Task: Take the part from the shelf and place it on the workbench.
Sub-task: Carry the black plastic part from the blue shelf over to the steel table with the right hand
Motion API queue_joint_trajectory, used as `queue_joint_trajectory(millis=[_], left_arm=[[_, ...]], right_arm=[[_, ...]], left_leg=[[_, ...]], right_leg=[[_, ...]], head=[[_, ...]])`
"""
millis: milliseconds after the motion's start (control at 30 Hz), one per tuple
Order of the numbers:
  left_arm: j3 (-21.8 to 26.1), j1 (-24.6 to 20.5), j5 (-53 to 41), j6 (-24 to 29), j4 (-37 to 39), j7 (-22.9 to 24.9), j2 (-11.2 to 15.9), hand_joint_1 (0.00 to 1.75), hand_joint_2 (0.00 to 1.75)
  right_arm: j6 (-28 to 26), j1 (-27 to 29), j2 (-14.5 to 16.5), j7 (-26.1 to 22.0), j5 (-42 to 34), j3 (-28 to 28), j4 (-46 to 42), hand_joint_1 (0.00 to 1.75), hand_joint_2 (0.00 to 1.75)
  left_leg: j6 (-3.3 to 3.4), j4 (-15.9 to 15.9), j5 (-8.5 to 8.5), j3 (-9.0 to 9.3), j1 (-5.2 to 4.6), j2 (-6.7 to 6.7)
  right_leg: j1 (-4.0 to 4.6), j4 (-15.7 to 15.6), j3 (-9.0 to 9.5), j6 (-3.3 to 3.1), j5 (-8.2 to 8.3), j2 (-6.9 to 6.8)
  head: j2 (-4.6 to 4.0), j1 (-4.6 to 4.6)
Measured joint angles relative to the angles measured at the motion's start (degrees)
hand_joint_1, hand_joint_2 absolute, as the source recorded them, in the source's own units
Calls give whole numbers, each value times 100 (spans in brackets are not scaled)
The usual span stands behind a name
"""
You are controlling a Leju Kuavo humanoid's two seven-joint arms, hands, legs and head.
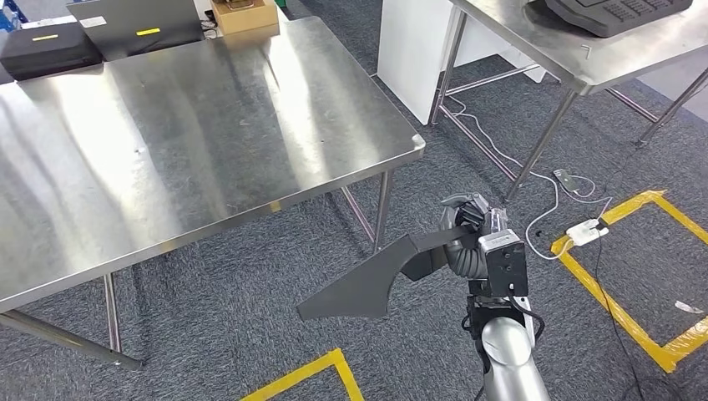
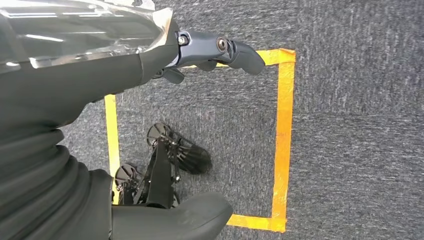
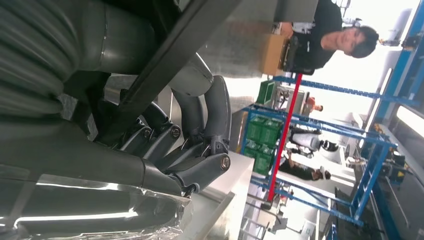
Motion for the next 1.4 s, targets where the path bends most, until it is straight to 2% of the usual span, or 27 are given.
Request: queue_joint_trajectory(millis=[33, 100, 167, 200, 267, 333, 367, 433, 467, 500, 533, 567, 633, 700, 767, 833, 867, 933, 967, 1000, 1033, 1100, 1133, 1167, 1200, 1267, 1400], left_arm=[[1, 1, 1, -1, 0, 1, -1, 0, 175], [3, -1, 14, -10, 0, 1, -2, 0, 175], [21, 2, 38, -25, 1, -3, -1, 0, 175], [37, 10, 47, -30, 1, -6, -1, 0, 175], [71, 34, 52, -36, 2, -16, 8, 0, 175], [95, 50, 52, -37, 1, -26, 15, 0, 175], [108, 51, 52, -37, 0, -31, 19, 0, 175], [130, 50, 51, -36, 0, -35, 13, 0, 175], [138, 52, 48, -32, 0, -37, 14, 0, 175], [142, 55, 42, -26, 0, -38, 15, 0, 175], [145, 58, 30, -13, 0, -38, 20, 0, 175], [147, 59, 15, 7, 0, -39, 26, 0, 175], [149, 49, -15, 44, 0, -39, 36, 0, 175], [148, 35, -47, 75, 1, -37, 39, 0, 175], [148, 29, -73, 90, 1, -43, 39, 0, 175], [150, 9, -78, 56, -2, -81, 23, 0, 175], [152, -24, -77, 41, -5, -100, 17, 0, 175], [157, -122, -77, 56, -10, -94, 13, 0, 175], [158, -168, -78, 71, -11, -80, 11, 0, 175], [158, -200, -80, 81, -11, -67, 7, 0, 175], [157, -217, -83, 86, -11, -58, 1, 0, 175], [158, -230, -86, 87, -11, -48, -15, 0, 175], [158, -233, -87, 87, -11, -45, -20, 0, 175], [159, -234, -89, 85, -11, -45, -24, 0, 175], [159, -231, -97, 80, -11, -48, -25, 0, 175], [160, -218, -114, 68, -10, -51, -23, 0, 175], [159, -221, -131, 52, -9, -49, -21, 0, 175]], right_arm=[[-1, -2, 0, 3, 3, 0, 4, 175, 175], [-7, -22, 0, 8, 8, 0, 8, 175, 175], [-17, -57, 4, 22, 8, -1, 26, 175, 175], [-25, -75, 7, 33, 5, -3, 44, 175, 175], [-39, -112, 20, 52, -3, -11, 87, 175, 175], [-56, -165, 44, 55, -13, -22, 134, 175, 175], [-66, -186, 55, 53, -19, -29, 160, 175, 175], [-86, -202, 63, 50, -25, -50, 218, 175, 175], [-92, -202, 64, 50, -25, -62, 248, 175, 175], [-95, -202, 64, 51, -25, -73, 276, 175, 175], [-96, -203, 66, 51, -25, -81, 299, 175, 175], [-96, -208, 71, 51, -26, -86, 319, 175, 175], [-96, -234, 85, 51, -27, -91, 351, 175, 175], [-98, -282, 94, 50, -26, -92, 384, 175, 175], [-116, -339, 96, 39, -8, -92, 429, 175, 175], [-158, -412, 91, -1, 31, -103, 471, 175, 175], [-175, -459, 86, 1, 55, -115, 483, 175, 175], [-189, -555, 68, 96, 105, -148, 492, 175, 175], [-187, -595, 55, 162, 129, -163, 493, 175, 175], [-186, -626, 41, 213, 149, -176, 493, 175, 175], [-184, -655, 32, 243, 166, -185, 493, 175, 175], [-184, -712, 23, 267, 188, -192, 492, 175, 175], [-185, -739, 18, 269, 197, -196, 492, 175, 175], [-193, -764, 13, 270, 210, -200, 492, 175, 175], [-206, -785, 10, 271, 232, -205, 490, 175, 175], [-239, -830, 5, 289, 281, -214, 486, 175, 175], [-284, -921, -5, 314, 308, -231, 476, 175, 175]], left_leg=[[-3, 4, -2, 4, -4, -55], [-23, 27, -15, 4, -8, -171], [-69, 66, -42, -19, -27, -267], [-97, 78, -50, -35, -28, -305], [-153, 88, -61, -59, -9, -351], [-223, 282, -183, -153, 4, -203], [-258, 545, -329, -281, 17, -83], [-330, 1299, -667, -687, 52, 95], [-357, 1598, -753, -866, 73, 130], [-379, 1710, -727, -956, 92, 152], [-392, 1585, -587, -923, 106, 180], [-396, 1254, -374, -774, 115, 236], [-372, 468, -19, -385, 97, 478], [-311, 138, 62, -225, 51, 580], [-223, 122, 55, -227, 22, 441], [-129, 71, 81, -193, 22, 322], [-82, 48, 96, -174, 31, 264], [-26, 43, 96, -170, 32, 127], [-16, 44, 94, -167, 30, 44], [-15, 46, 92, -158, 27, -45], [-18, 48, 89, -146, 25, -129], [-38, 59, 75, -120, 24, -270], [-59, 85, 57, -119, 10, -325], [-83, 106, 38, -128, -1, -372], [-95, 129, 20, -144, -15, -402], [-85, 143, 9, -169, -16, -420], [-68, 112, 14, -146, 0, -363]], right_leg=[[0, -200, 89, 39, 116, 9], [-6, -1024, 482, 93, 453, 136], [-6, -1581, 759, 65, 647, 252], [0, -1658, 802, 29, 666, 265], [-13, -1671, 825, -41, 680, 178], [-50, -1698, 858, -117, 686, 96], [-64, -1709, 875, -150, 681, 48], [-52, -1708, 895, -200, 655, -61], [-49, -1708, 902, -205, 643, -118], [-48, -1707, 911, -204, 629, -174], [-52, -1707, 926, -193, 614, -228], [-57, -1706, 950, -173, 593, -279], [-36, -1705, 1004, -115, 546, -370], [6, -1707, 1034, -50, 506, -452], [28, -1718, 1050, 22, 475, -536], [21, -1565, 995, 63, 376, -426], [14, -1322, 880, 56, 258, -305], [1, -517, 469, 16, -58, -101], [4, -147, 260, 19, -170, -60], [8, 47, 129, 43, -192, -36], [13, 1, 113, 83, -107, -18], [5, -717, 388, 169, 278, 59], [1, -1131, 545, 178, 464, 118], [-3, -1435, 673, 156, 594, 163], [-12, -1599, 738, 117, 661, 192], [-11, -1638, 758, 42, 690, 186], [5, -1638, 752, 20, 705, 224]], head=[[0, 0], [0, 2], [0, -4], [0, -8], [0, -10], [0, -36], [0, -53], [0, -84], [0, -82], [0, -85], [0, -85], [0, -85], [0, -91], [0, -79], [0, -62], [0, -52], [0, -43], [0, -25], [0, -20], [0, -20], [0, -19], [0, -18], [0, -16], [0, -17], [0, -22], [0, -26], [0, -28]])
